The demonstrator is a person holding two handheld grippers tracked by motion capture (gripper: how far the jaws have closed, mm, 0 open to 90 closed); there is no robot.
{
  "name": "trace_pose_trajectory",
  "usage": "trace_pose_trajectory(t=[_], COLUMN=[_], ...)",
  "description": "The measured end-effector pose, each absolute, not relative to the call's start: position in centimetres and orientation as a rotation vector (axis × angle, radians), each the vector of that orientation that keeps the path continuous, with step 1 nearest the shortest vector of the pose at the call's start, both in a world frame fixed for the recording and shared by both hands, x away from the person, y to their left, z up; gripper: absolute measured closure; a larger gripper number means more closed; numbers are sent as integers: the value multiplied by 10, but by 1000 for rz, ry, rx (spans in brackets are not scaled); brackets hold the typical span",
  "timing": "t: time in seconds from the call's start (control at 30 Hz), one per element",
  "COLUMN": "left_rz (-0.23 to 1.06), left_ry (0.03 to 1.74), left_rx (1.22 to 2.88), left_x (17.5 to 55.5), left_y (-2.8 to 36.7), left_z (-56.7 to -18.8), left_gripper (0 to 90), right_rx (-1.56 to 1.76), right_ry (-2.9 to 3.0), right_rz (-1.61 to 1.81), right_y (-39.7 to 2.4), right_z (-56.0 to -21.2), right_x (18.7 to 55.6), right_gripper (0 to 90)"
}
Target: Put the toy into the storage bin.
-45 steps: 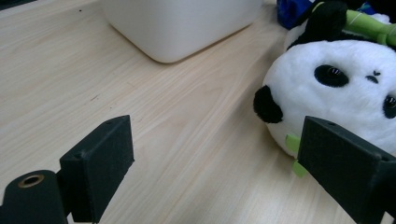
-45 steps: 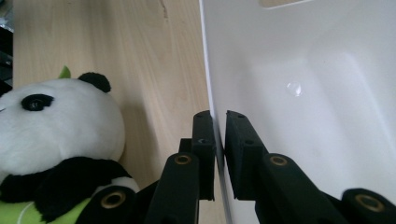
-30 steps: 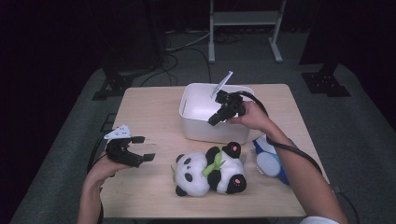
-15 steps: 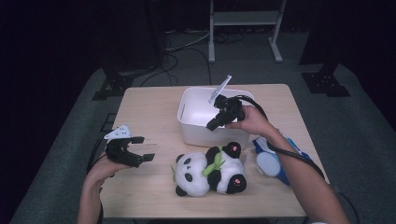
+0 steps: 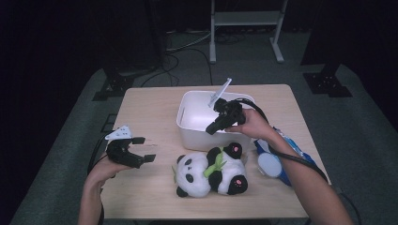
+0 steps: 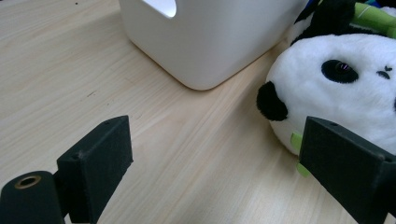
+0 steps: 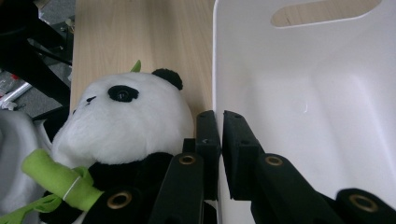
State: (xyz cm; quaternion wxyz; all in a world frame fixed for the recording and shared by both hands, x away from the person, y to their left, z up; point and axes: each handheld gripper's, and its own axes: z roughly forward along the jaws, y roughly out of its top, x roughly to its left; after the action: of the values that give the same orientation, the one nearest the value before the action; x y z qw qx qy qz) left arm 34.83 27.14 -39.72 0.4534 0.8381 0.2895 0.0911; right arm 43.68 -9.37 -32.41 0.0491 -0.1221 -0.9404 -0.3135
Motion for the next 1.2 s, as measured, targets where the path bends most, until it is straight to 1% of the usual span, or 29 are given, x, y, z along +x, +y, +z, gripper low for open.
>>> trace_pose_trajectory(t=[0.77,0.8,0.83,0.9,1.0,1.2], left_rz=[219,220,220,219,219,217], left_ry=[740,739,739,737,736,739], left_rx=[2091,2095,2095,2095,2095,2095], left_x=[350,350,350,351,351,350], left_y=[272,272,272,272,272,273], left_z=[-405,-405,-405,-405,-405,-405], left_gripper=[84,84,84,84,84,84], right_rx=[-327,-340,-340,-355,-367,-356], right_ry=[-2856,-2854,-2854,-2861,-2867,-2871], right_rz=[-962,-964,-964,-989,-1013,-1028], right_y=[-89,-90,-90,-92,-95,-98], right_z=[-323,-322,-322,-318,-313,-305], right_x=[425,425,425,425,422,414], right_gripper=[846,807,807,757,711,707])
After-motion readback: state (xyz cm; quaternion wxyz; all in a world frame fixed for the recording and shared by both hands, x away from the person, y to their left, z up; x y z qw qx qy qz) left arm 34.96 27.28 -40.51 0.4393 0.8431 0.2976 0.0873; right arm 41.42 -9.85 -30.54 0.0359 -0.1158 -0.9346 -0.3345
